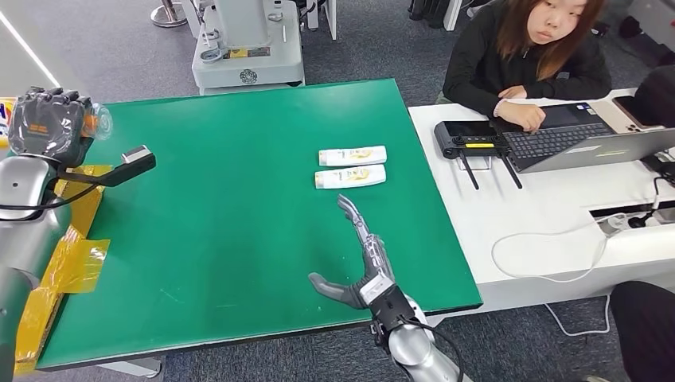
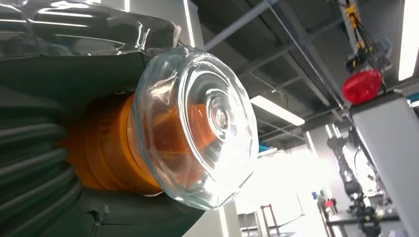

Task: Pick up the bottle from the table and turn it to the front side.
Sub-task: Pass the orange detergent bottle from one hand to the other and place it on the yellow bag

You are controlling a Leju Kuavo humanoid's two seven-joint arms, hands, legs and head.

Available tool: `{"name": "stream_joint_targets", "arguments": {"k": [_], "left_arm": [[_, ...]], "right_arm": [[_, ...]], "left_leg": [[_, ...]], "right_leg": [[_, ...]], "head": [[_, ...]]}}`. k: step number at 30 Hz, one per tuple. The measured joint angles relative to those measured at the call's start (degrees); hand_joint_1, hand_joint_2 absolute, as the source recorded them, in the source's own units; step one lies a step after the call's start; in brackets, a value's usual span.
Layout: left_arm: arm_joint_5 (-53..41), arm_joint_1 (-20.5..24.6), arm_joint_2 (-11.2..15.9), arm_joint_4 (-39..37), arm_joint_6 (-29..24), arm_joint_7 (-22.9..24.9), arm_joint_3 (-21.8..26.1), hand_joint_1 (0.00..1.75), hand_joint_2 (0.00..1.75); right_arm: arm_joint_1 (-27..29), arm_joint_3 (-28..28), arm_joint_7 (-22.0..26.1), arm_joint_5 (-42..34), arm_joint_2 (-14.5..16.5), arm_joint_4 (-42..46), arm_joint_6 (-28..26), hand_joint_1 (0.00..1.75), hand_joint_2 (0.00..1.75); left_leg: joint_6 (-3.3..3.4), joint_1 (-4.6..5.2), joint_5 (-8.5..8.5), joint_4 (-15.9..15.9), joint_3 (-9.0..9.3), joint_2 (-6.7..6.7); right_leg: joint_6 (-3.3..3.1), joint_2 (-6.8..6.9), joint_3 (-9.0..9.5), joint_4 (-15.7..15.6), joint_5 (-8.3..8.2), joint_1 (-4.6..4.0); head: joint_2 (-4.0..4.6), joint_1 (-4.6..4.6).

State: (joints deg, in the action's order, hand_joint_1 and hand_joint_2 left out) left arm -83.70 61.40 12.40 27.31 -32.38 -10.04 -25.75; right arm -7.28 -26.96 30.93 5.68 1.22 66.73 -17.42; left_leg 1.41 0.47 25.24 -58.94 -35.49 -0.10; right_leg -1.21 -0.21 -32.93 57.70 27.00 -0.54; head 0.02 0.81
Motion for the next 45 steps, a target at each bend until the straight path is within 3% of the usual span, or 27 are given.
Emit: {"name": "stream_joint_targets", "arguments": {"k": [10,36,45], "left_arm": [[0.0,1.9,1.0,-3.6,2.6,0.7,0.0,1.75,1.75],[0.0,-0.3,1.6,-7.5,7.2,0.7,0.5,1.75,1.75],[0.3,-2.0,3.6,-8.0,8.7,1.2,2.2,1.75,1.75]], "right_arm": [[2.1,2.4,-0.8,1.0,0.0,0.9,-0.9,0.0,1.75],[7.5,7.4,-5.2,5.6,1.4,7.6,-0.1,0.0,1.75],[9.4,8.4,-5.5,7.2,1.8,8.8,0.7,0.0,1.75]], "left_leg": [[0.0,0.0,0.0,0.0,0.0,0.0],[0.0,0.0,0.0,0.0,-0.01,-0.02],[-0.01,-0.01,0.0,0.0,-0.02,-0.01]], "right_leg": [[0.0,0.01,0.0,0.0,0.0,0.0],[-0.01,0.02,0.0,0.0,0.0,0.0],[-0.03,0.01,-0.02,0.0,0.02,-0.01]], "head": [[0.0,0.01],[0.0,0.01],[0.0,0.01]]}}
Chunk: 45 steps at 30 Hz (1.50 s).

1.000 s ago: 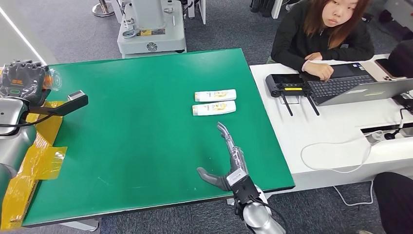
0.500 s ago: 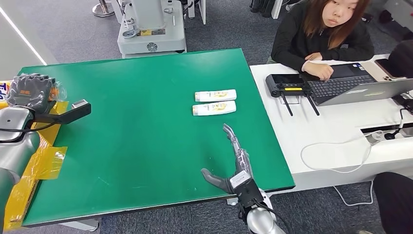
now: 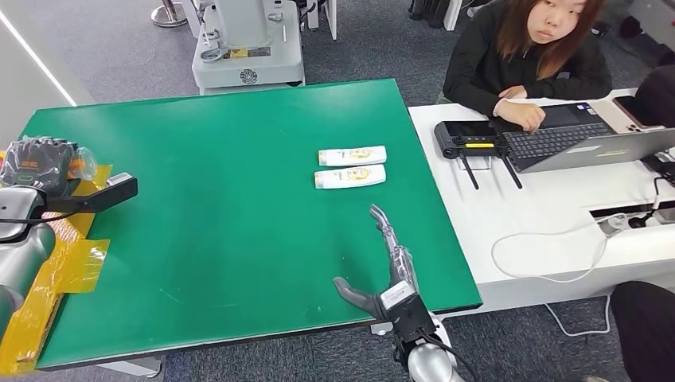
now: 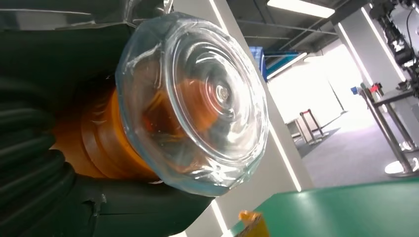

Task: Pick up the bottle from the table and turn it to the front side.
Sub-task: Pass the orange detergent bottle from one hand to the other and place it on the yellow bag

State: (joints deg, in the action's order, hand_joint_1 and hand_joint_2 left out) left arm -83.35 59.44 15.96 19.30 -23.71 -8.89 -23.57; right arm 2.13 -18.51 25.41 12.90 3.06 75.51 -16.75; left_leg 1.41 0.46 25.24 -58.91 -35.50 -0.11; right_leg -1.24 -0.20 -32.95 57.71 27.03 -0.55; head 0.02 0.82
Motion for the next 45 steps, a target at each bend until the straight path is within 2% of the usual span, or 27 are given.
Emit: {"name": "stream_joint_targets", "arguments": {"k": [20,29,34,45], "left_arm": [[0.7,-4.3,2.4,-0.2,3.1,-0.2,2.6,1.75,1.75],[2.2,-8.0,3.1,-0.2,3.0,-3.3,4.3,1.75,1.75],[3.2,-10.2,3.6,-0.2,1.0,-5.5,5.7,1.75,1.75],[3.4,-14.7,3.7,-0.2,0.9,-7.9,6.9,1.75,1.75]], "right_arm": [[1.4,1.5,-1.0,1.1,0.5,2.2,2.0,0.0,1.75],[1.3,2.0,0.3,0.6,0.6,0.9,2.6,0.0,1.75],[1.2,2.0,0.4,0.0,0.6,0.2,2.8,0.0,1.75],[0.9,2.0,0.4,-0.1,0.6,-0.5,2.7,0.0,1.75]], "left_leg": [[0.0,0.0,0.0,0.0,0.0,-0.01],[0.0,0.0,0.0,0.0,0.0,0.01],[-0.05,0.01,0.03,0.0,0.03,0.04],[-0.08,-0.04,0.02,0.0,-0.02,0.03]], "right_leg": [[-0.01,0.01,0.0,0.0,0.0,0.0],[-0.02,0.0,0.0,0.0,0.01,0.0],[-0.03,-0.04,0.02,0.0,0.02,0.0],[-0.05,-0.01,-0.05,0.0,0.02,-0.04]], "head": [[0.0,0.02],[0.0,0.02],[0.0,0.02],[0.0,0.03]]}}
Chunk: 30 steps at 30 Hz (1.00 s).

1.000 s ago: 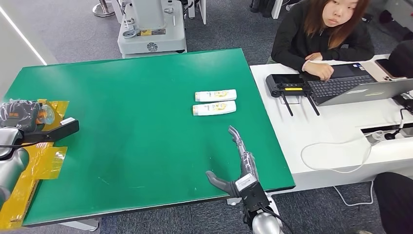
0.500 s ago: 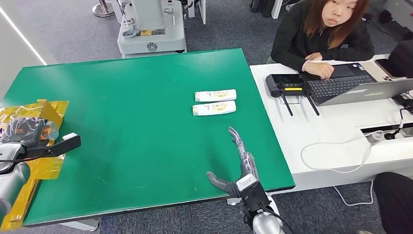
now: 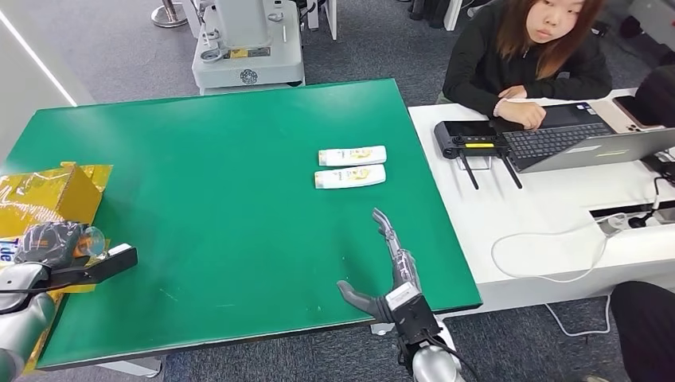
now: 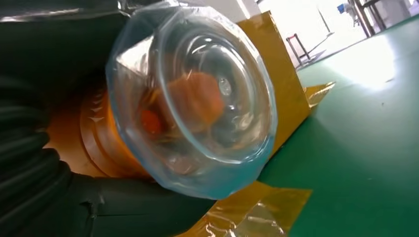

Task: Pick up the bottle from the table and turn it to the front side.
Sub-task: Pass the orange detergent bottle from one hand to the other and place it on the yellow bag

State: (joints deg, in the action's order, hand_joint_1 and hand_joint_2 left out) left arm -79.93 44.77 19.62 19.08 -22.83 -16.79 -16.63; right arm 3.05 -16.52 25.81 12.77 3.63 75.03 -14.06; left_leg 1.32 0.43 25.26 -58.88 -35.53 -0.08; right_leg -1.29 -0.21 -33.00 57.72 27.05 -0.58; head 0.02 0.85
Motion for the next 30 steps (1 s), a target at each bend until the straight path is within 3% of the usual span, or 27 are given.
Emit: {"name": "stream_joint_targets", "arguments": {"k": [17,18,21,22,30], "left_arm": [[-0.9,-4.0,-3.1,0.0,-3.1,-5.6,0.1,1.75,1.75],[-1.0,-4.1,-3.5,0.0,-3.1,-5.7,0.1,1.64,1.75],[-0.8,-4.2,-5.0,0.0,-3.0,-6.3,0.1,0.34,1.75],[-0.6,-4.2,-5.4,0.0,-2.9,-6.4,0.1,0.0,1.75],[-0.5,-2.9,-7.6,0.0,-2.3,-5.9,0.1,0.0,1.75]], "right_arm": [[-3.8,-2.0,0.1,-1.0,0.0,-5.2,0.8,0.0,1.75],[-3.9,-2.2,0.2,-1.1,0.0,-5.4,0.8,0.0,1.75],[-4.1,-2.5,0.3,-1.5,0.0,-5.9,0.5,0.0,1.75],[-4.2,-2.5,0.3,-1.6,0.0,-6.0,0.4,0.0,1.75],[-4.1,-3.0,0.0,-2.1,0.0,-6.2,-0.4,0.0,1.75]], "left_leg": [[0.0,0.01,0.0,0.0,0.0,0.0],[0.0,0.01,0.0,0.0,0.0,0.0],[0.0,0.02,0.0,0.0,0.0,-0.02],[0.0,0.02,0.0,0.0,0.0,-0.01],[-0.02,0.03,-0.03,0.0,0.05,-0.06]], "right_leg": [[0.0,0.0,-0.01,0.0,0.0,0.01],[0.0,0.01,-0.01,0.0,0.0,0.01],[0.0,0.02,0.0,0.0,0.0,0.01],[0.0,0.02,0.0,0.0,0.0,0.02],[0.0,0.05,0.05,0.0,-0.01,0.02]], "head": [[0.0,-0.01],[0.0,0.0],[0.0,0.01],[0.0,0.01],[0.0,0.0]]}}
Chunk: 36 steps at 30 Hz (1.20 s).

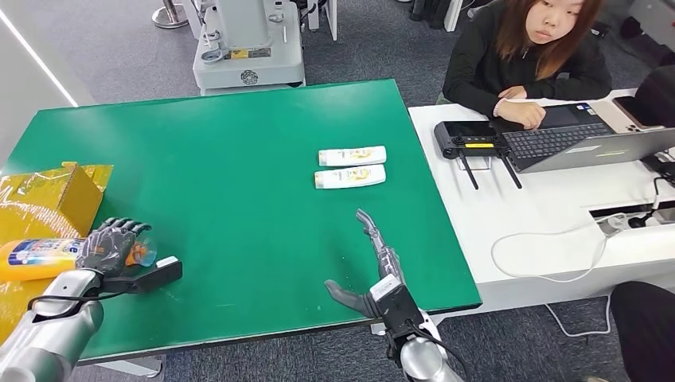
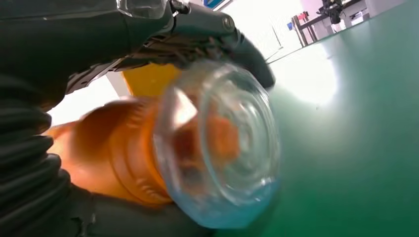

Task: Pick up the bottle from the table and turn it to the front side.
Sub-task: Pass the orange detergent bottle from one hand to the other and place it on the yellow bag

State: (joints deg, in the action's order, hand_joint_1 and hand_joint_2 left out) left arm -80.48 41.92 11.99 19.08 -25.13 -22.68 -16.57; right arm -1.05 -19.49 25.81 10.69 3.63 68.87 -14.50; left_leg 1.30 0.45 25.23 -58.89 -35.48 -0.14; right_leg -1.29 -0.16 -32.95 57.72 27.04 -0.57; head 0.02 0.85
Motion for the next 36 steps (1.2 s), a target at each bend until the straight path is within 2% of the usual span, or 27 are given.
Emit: {"name": "stream_joint_targets", "arguments": {"k": [13,17,19,22,24,26,30,36], "left_arm": [[0.1,0.6,-0.8,0.0,-0.2,0.4,0.0,0.0,1.75],[3.0,0.6,-1.4,0.0,0.2,-1.4,0.2,0.0,1.75],[9.7,0.5,-2.5,0.0,3.9,-6.3,1.5,0.0,1.75],[27.7,-0.4,-5.6,1.6,18.1,-14.7,5.9,0.0,1.75],[40.1,-1.6,-7.9,4.5,28.5,-16.8,7.5,0.0,1.75],[50.0,-3.3,-10.0,7.9,35.4,-17.3,7.8,0.0,1.75],[62.2,-7.7,-13.9,15.1,40.0,-15.8,6.6,0.0,1.75],[69.7,-13.2,-17.3,25.0,38.9,-14.6,0.9,0.0,1.75]], "right_arm": [[0.4,-0.5,-0.2,-0.2,0.0,-0.2,-0.6,0.0,1.75],[0.4,-0.6,-0.4,-0.7,0.0,-0.2,-0.9,0.0,1.75],[0.3,-0.6,-0.4,-1.0,0.0,-0.3,-1.2,0.0,1.75],[-0.1,-0.6,-0.4,-1.2,0.0,-0.5,-1.1,0.0,1.75],[-0.4,-0.5,-0.4,-1.7,0.0,-0.6,-0.8,0.0,1.75],[-0.6,-0.3,-0.3,-2.6,0.0,-0.8,-0.4,0.0,1.75],[-0.5,0.7,0.0,-3.9,0.0,-0.9,-0.3,0.0,1.75],[0.5,1.5,0.2,-5.2,-0.2,-1.2,-0.8,0.0,1.75]], "left_leg": [[-0.02,0.0,-0.01,0.0,0.03,0.01],[-0.01,0.0,-0.01,0.0,0.03,-0.01],[-0.01,0.0,-0.02,0.0,0.03,-0.02],[0.01,0.02,-0.04,0.0,0.02,-0.09],[0.03,0.05,-0.04,0.0,0.01,-0.12],[0.04,0.09,-0.03,0.0,0.0,-0.09],[0.05,0.11,-0.01,0.0,0.0,-0.08],[0.05,0.1,0.01,0.0,0.0,-0.08]], "right_leg": [[-0.01,-0.01,0.01,0.0,0.0,0.0],[-0.01,0.0,0.01,0.0,0.0,0.0],[-0.01,0.01,0.01,0.0,-0.01,0.0],[0.0,0.09,0.02,0.0,-0.01,0.03],[0.01,0.13,0.04,0.0,-0.02,0.06],[0.02,0.08,0.04,0.0,-0.02,0.09],[0.03,0.07,0.0,0.0,-0.02,0.13],[0.03,0.06,0.0,0.0,-0.01,0.12]], "head": [[0.0,0.0],[0.0,0.0],[0.0,-0.01],[0.0,0.01],[0.0,0.01],[0.0,0.01],[0.0,0.0],[0.0,0.0]]}}
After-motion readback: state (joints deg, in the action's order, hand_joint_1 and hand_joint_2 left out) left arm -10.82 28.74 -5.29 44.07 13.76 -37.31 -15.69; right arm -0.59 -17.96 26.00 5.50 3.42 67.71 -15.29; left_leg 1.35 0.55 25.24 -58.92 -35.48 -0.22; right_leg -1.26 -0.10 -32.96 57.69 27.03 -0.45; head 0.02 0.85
